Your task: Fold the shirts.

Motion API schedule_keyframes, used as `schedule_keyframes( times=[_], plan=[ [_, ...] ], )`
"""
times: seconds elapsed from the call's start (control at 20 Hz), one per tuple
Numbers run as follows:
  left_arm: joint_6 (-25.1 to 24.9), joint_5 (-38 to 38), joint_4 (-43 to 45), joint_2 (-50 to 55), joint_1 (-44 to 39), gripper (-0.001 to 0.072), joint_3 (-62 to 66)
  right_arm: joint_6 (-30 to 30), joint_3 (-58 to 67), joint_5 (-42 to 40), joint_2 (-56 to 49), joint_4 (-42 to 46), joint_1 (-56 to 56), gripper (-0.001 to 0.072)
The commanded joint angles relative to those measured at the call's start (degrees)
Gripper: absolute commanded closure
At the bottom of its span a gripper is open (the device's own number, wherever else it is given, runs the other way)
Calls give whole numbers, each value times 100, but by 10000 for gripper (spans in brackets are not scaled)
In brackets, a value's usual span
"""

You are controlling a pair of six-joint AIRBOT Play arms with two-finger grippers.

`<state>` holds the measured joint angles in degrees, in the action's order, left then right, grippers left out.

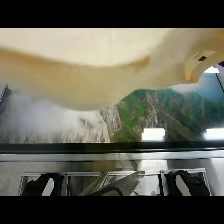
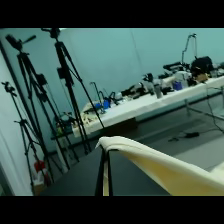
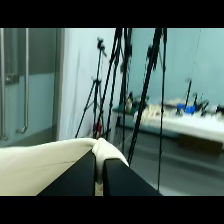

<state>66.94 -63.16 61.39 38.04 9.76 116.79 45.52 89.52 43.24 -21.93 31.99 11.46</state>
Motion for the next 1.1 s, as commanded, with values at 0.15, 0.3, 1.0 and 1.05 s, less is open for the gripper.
schedule_keyframes(
  times=[0.15,0.3,1.0,1.05],
  plan=[
    [350,-1080,846,501,-1126,695,-7,-57,334,1091,-802,42,376,684],
    [516,-1484,1617,1668,-1687,695,-173,-55,166,1897,-2035,-295,455,684],
    [63,-1036,363,8039,-535,695,94,-352,291,162,-7182,-1172,17,684],
    [66,-1019,398,8137,-605,695,186,-352,297,197,-7222,-1152,70,684]
  ],
)
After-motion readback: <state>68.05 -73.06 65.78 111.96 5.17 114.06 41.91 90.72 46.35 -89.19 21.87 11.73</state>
